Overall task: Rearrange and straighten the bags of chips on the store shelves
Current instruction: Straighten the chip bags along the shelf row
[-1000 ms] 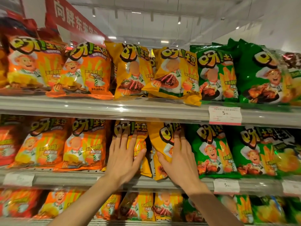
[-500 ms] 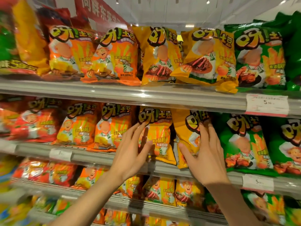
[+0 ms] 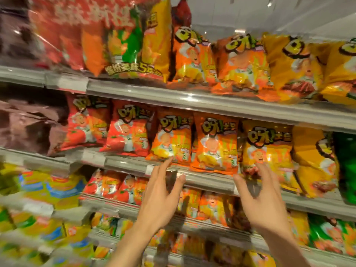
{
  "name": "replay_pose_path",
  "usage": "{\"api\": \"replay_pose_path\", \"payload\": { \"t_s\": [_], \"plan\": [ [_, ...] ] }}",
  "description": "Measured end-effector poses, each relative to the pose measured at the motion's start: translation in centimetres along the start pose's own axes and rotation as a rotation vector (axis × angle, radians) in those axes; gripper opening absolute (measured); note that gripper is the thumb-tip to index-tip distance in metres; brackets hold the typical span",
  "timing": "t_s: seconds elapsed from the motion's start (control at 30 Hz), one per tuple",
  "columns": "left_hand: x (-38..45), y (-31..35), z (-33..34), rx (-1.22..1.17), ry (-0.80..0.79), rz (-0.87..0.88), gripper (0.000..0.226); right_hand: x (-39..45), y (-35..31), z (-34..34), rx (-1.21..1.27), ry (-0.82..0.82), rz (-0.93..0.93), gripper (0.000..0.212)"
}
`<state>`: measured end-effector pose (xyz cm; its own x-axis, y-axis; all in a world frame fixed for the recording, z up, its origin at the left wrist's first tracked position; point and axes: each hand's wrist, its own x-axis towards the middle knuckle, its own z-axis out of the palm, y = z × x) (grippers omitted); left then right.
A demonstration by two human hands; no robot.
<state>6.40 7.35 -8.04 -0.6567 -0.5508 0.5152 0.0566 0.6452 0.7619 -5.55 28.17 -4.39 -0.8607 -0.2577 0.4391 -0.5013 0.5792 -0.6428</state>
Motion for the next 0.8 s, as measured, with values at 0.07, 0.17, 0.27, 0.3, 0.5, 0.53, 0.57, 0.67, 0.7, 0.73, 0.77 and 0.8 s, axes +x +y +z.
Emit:
{"api": "replay_pose_path", "payload": {
  "t_s": [0.07, 0.17, 0.27, 0.3, 0.5, 0.53, 0.57, 0.67, 0.7, 0.73, 0.77, 0.8],
  "plan": [
    [-0.4, -2.0, -2.3, -0.036, 0.043, -0.054, 0.052, -1.5, -2.2, 2.8, 0.077, -0.078, 0.036, 0.077],
    [0.1, -5.0, -6.1, -0.032, 0.100, -0.120, 0.057, -3.0, -6.2, 7.5, 0.211, -0.151, 0.074, 0.068],
    [1.5, -7.9, -9.6, -0.016, 0.166, -0.172, 0.059, -3.2, -9.8, 11.9, 0.306, -0.170, 0.046, 0.059],
    [2.1, -8.9, -10.8, -0.001, 0.181, -0.183, 0.055, -3.0, -11.0, 13.3, 0.333, -0.183, 0.040, 0.058],
    [7.1, -13.6, -17.9, 0.184, 0.279, -0.153, 0.054, 0.0, -17.1, 19.6, 0.298, -0.202, -0.156, 0.058],
    [8.0, -14.0, -19.0, 0.231, 0.297, -0.141, 0.055, 1.0, -18.2, 20.4, 0.268, -0.158, -0.251, 0.057],
    [9.0, -14.4, -20.1, 0.272, 0.316, -0.139, 0.056, 2.0, -19.3, 21.2, 0.237, -0.096, -0.364, 0.053],
    [12.3, -15.4, -22.8, 0.397, 0.371, -0.134, 0.058, 5.0, -23.1, 23.7, 0.192, -0.088, -0.551, 0.047],
    [13.4, -15.8, -23.5, 0.434, 0.366, -0.121, 0.060, 6.0, -24.2, 24.6, 0.140, -0.117, -0.573, 0.048],
    [14.3, -16.2, -24.0, 0.456, 0.344, -0.112, 0.062, 6.9, -25.2, 25.5, 0.074, -0.127, -0.600, 0.049],
    [15.2, -16.6, -24.4, 0.462, 0.311, -0.110, 0.063, 7.5, -26.1, 26.4, 0.005, -0.135, -0.631, 0.051],
    [16.0, -17.0, -24.8, 0.456, 0.273, -0.112, 0.064, 8.0, -26.9, 27.2, -0.056, -0.155, -0.664, 0.052]
  ]
}}
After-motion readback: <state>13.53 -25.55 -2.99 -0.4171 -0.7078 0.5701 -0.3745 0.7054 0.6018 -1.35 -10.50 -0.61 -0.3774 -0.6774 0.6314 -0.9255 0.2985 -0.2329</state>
